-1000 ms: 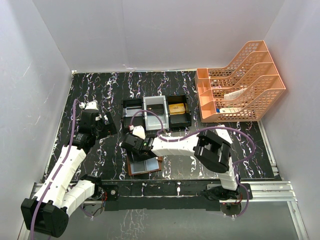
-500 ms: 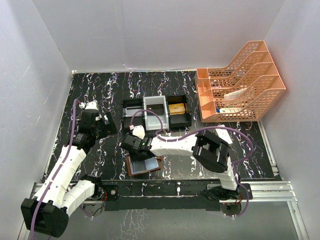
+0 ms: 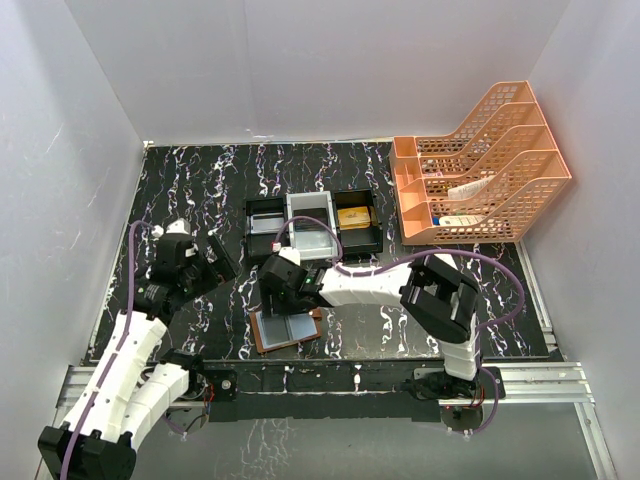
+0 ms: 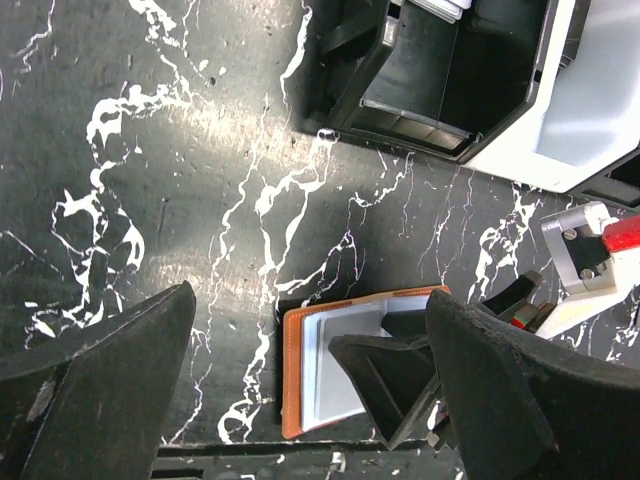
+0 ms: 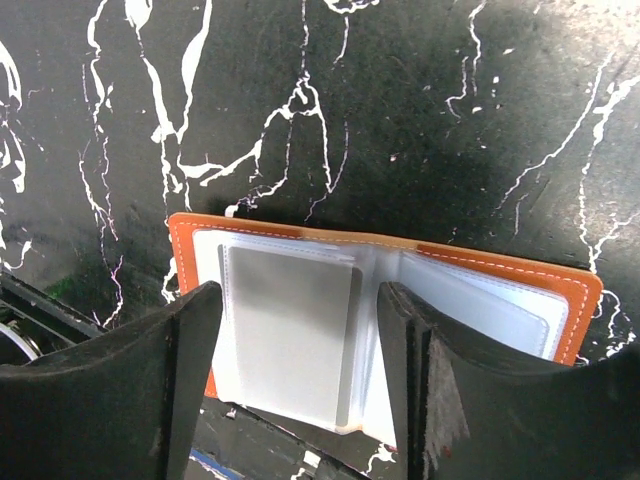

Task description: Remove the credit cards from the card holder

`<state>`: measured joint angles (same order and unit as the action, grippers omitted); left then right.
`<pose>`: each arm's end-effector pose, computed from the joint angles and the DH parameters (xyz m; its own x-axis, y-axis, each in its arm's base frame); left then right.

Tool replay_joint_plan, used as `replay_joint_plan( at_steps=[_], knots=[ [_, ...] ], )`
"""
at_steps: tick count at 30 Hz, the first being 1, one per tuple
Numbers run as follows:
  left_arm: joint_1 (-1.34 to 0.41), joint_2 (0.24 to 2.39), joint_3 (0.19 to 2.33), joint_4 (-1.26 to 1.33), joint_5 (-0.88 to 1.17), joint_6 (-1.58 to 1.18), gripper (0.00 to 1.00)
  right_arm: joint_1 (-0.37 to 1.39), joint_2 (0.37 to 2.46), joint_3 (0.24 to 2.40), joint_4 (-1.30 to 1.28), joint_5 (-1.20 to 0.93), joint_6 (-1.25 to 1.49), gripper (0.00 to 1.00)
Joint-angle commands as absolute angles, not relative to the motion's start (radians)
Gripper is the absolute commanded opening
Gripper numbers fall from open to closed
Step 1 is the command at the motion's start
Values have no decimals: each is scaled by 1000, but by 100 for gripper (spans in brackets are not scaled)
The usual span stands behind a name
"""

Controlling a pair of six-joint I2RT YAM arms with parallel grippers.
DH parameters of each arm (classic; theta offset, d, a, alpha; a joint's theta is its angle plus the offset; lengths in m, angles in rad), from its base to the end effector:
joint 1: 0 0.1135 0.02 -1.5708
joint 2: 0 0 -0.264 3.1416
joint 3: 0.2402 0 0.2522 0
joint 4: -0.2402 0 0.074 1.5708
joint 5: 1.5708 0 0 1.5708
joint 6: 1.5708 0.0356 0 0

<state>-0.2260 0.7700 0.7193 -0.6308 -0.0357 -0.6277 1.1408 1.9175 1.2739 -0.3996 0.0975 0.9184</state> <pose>0.1594 -0.0353 0.2758 -0.6126 -0.4614 -0.6418 -0.2012 0.8762 -0.4379 0.1685 0.3592 0.1682 -0.9213 -0.1117 -0.3725 -0.2506 0.9030 0.3490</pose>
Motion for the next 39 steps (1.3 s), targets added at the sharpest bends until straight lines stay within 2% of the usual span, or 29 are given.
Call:
replay_joint_plan(
  at_steps=[1, 6, 10, 25, 28, 32, 39],
  knots=[
    [-228, 741, 749, -748, -40, -718, 99, 1156, 1941, 1302, -435, 119, 892, 64],
    [-228, 722, 812, -856, -77, -803, 99, 1191, 1997, 1372, -532, 203, 879, 67],
    [-227, 677, 814, -904, -75, -879, 99, 1213, 2046, 1435, -623, 279, 876, 65],
    [-228, 583, 800, -968, -64, -910, 99, 1267, 2182, 1586, -803, 406, 874, 65],
    [-227, 562, 791, -975, -63, -919, 99, 1271, 2191, 1586, -804, 407, 874, 63],
    [-228, 549, 785, -980, -58, -923, 99, 1271, 2178, 1575, -792, 402, 876, 55],
    [-228, 541, 730, -914, 88, -881, 99, 1239, 2054, 1432, -577, 239, 858, 50]
  ],
)
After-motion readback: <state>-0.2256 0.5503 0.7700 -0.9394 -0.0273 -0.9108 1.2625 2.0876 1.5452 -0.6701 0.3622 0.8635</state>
